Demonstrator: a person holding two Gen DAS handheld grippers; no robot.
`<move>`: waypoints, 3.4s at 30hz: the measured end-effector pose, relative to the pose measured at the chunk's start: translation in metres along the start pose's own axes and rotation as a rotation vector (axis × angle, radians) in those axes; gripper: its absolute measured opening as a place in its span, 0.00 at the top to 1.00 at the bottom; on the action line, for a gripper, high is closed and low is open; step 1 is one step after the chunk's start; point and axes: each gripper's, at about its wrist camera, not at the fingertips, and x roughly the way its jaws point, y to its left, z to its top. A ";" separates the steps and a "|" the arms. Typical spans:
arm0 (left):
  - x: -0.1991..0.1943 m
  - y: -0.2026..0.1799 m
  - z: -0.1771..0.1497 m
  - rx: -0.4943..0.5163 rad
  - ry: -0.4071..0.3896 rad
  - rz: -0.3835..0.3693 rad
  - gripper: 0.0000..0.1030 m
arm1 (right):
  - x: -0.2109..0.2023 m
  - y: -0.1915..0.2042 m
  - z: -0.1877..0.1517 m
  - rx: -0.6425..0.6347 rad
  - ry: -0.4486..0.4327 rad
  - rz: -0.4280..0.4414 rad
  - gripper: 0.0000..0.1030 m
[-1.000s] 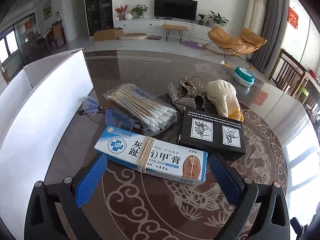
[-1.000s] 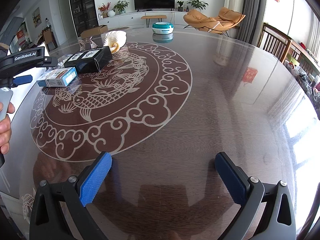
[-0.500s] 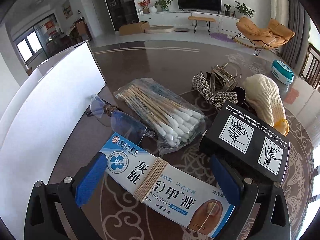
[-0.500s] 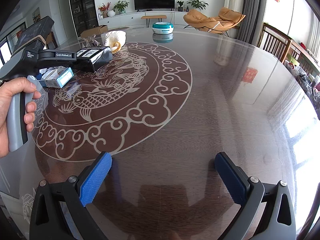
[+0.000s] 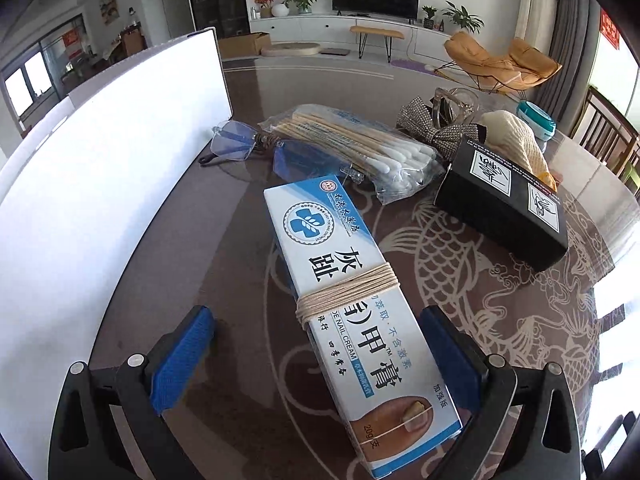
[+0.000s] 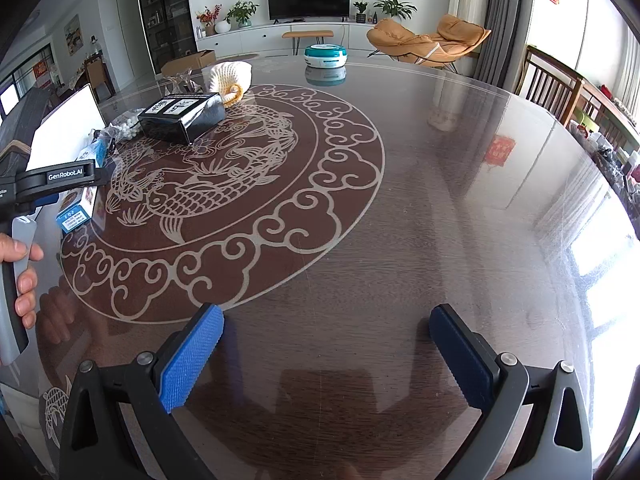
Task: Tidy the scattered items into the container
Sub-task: 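Lower the left tool toward the blue-and-white nail cream box, then close the left tool on the nail cream box while the right tool closes on the black soap box, then lift and carry the nail cream box and black box over the container with both tools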
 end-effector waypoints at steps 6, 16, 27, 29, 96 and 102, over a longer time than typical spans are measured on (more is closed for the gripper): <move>0.000 -0.005 -0.004 0.011 -0.023 0.000 0.00 | 0.000 0.000 0.000 0.000 0.000 0.000 0.00; 0.003 -0.007 -0.001 0.011 -0.028 0.001 0.00 | 0.000 0.000 0.000 0.000 0.000 0.000 0.00; 0.004 -0.008 0.000 0.010 -0.028 0.001 0.00 | 0.000 0.000 0.000 0.000 0.000 0.000 0.00; 0.004 -0.009 0.000 0.010 -0.028 0.001 0.00 | 0.000 0.000 0.000 0.000 0.000 0.000 0.00; -0.078 -0.032 -0.104 0.450 -0.101 -0.174 0.03 | -0.019 0.049 -0.017 -0.228 -0.035 0.199 0.25; -0.071 -0.021 -0.099 0.398 -0.049 -0.220 0.00 | -0.014 0.051 -0.018 -0.242 -0.018 0.174 0.11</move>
